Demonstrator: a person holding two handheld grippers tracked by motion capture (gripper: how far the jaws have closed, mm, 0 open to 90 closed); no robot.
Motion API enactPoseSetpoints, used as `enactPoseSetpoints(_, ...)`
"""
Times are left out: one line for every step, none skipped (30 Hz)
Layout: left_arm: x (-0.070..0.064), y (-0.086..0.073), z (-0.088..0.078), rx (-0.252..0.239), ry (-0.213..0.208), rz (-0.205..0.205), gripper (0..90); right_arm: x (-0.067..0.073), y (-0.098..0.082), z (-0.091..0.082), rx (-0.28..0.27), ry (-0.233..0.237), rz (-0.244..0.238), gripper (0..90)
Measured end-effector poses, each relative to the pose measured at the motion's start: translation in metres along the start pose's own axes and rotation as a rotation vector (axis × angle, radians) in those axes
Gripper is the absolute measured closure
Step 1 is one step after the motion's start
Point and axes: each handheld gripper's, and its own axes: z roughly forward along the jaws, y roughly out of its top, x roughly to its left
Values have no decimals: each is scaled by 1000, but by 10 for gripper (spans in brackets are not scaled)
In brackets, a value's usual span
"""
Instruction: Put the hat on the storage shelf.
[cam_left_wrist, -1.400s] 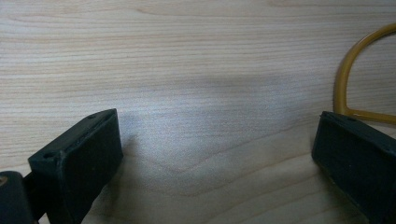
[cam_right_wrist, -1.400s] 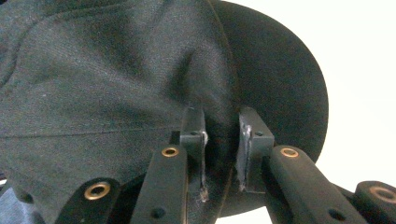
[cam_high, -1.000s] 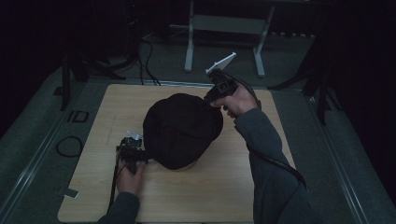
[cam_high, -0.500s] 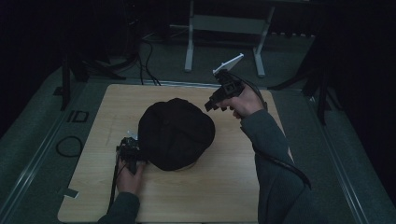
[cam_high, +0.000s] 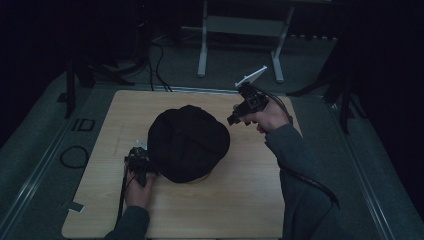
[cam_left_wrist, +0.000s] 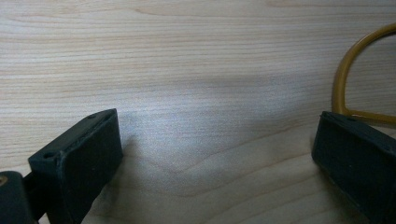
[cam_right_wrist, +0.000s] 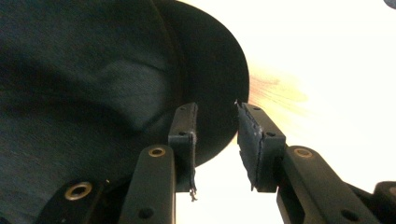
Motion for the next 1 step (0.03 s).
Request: enactPoseSetpoints(0,0,0,0,0,0,12,-2,-1,0,0,2,0,666)
